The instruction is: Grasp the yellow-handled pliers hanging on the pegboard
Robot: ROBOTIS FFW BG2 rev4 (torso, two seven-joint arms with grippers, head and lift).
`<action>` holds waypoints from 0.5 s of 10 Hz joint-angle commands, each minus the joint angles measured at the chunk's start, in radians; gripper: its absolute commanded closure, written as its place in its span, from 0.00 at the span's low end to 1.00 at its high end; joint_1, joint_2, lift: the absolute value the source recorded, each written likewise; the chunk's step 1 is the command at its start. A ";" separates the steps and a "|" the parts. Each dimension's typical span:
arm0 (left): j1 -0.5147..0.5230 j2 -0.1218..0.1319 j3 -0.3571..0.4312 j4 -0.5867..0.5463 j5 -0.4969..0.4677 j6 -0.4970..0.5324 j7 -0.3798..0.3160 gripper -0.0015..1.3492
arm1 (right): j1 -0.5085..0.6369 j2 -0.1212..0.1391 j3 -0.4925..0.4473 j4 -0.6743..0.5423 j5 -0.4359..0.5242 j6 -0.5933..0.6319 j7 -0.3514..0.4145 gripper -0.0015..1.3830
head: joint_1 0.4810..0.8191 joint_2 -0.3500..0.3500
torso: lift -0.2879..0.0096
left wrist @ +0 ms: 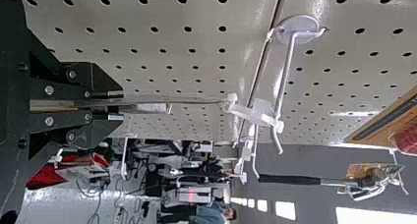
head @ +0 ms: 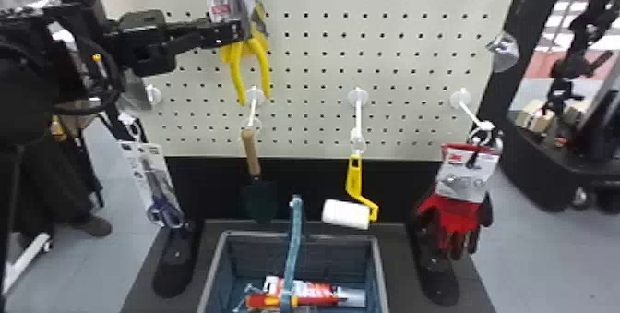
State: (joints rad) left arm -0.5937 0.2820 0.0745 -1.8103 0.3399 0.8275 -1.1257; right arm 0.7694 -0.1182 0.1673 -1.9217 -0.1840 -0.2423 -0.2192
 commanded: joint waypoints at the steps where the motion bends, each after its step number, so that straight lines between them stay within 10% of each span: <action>1: 0.002 0.000 -0.001 0.000 0.002 0.001 0.000 0.90 | 0.000 0.000 0.000 0.001 0.000 0.000 0.001 0.19 | 0.20 0.50 | 0.63; 5: 0.006 0.002 -0.002 0.000 0.004 0.005 0.001 0.90 | 0.000 0.002 0.000 0.001 0.000 0.000 0.001 0.19 | 0.20 0.50 | 0.63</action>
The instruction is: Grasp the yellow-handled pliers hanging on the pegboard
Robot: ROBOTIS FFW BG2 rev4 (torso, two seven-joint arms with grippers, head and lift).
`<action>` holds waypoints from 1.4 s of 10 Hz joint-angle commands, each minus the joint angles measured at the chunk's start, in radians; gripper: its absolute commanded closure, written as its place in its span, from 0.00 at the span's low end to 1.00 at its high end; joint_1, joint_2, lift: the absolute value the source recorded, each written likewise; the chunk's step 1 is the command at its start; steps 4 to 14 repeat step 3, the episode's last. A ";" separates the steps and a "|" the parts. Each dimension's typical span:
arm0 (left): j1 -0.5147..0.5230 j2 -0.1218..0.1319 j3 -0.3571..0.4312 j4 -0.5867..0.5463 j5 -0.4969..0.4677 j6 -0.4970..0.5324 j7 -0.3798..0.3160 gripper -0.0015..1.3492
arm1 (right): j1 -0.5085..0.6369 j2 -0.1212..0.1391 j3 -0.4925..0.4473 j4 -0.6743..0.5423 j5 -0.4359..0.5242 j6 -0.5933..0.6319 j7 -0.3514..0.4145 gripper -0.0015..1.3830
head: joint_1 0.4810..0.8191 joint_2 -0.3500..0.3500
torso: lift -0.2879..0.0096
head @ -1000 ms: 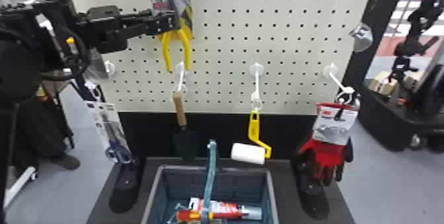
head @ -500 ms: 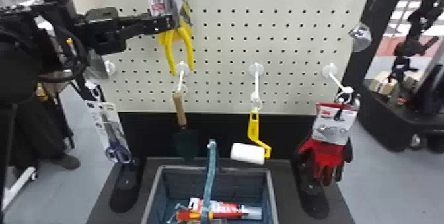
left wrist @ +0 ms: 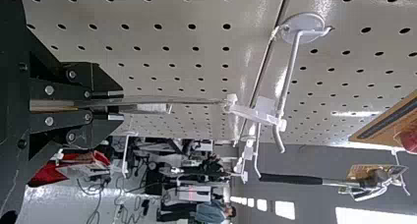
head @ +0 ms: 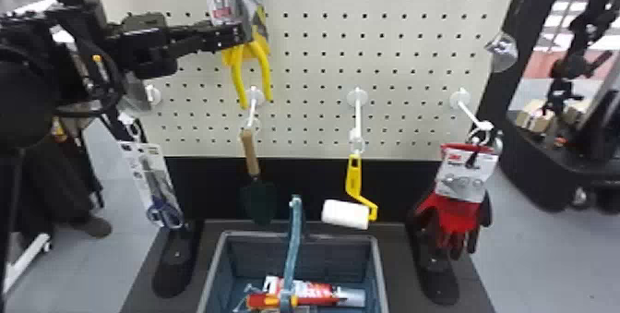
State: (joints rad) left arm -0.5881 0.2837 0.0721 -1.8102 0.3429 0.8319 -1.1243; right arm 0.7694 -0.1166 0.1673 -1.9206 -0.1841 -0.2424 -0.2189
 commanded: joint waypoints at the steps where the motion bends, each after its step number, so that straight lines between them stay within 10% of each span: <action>1: 0.000 0.000 0.000 0.000 0.001 0.001 0.001 0.90 | 0.000 0.000 0.001 0.000 0.000 0.000 0.000 0.19 | 0.20 0.50 | 0.63; 14: 0.000 0.000 -0.002 0.000 0.005 0.001 0.003 0.90 | 0.000 0.002 0.001 0.002 0.000 0.000 0.000 0.19 | 0.20 0.50 | 0.63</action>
